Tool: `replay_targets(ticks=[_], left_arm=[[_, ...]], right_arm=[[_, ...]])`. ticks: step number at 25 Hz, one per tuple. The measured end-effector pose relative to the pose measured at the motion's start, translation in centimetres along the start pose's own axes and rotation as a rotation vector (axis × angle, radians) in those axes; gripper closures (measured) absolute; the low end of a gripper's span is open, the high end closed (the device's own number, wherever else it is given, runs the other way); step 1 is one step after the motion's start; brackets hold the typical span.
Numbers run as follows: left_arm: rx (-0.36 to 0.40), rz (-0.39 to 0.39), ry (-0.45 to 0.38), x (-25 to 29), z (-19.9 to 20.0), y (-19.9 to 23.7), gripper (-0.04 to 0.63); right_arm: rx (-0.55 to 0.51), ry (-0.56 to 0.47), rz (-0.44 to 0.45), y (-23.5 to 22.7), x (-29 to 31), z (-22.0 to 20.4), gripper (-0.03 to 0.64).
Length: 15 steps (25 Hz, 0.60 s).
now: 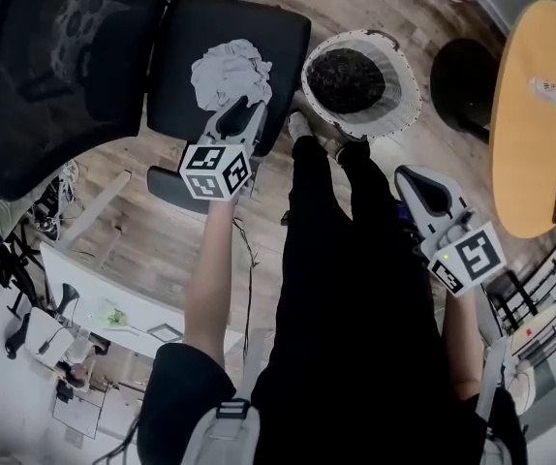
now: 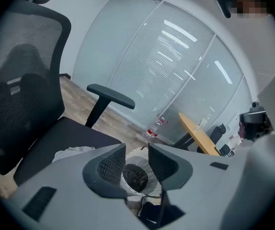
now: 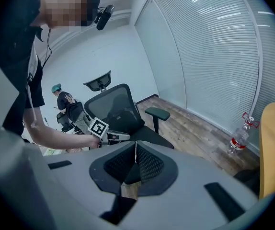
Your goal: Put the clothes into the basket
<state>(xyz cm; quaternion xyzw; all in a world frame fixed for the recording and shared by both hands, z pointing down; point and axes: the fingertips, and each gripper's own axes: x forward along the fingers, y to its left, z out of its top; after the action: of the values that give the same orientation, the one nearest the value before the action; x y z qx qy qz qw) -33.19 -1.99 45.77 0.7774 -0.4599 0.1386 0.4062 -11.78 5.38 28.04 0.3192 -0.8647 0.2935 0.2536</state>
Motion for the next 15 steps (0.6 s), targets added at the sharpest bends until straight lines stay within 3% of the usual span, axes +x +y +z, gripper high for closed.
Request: replay_targets(ticks=[15], left_arm=[[0.086,0.082,0.136,6.7,-4.6,5.7,0.292]], right_arm=[[0.07,0.084,-0.009,-1.0,1.9,-3.2,0.6]])
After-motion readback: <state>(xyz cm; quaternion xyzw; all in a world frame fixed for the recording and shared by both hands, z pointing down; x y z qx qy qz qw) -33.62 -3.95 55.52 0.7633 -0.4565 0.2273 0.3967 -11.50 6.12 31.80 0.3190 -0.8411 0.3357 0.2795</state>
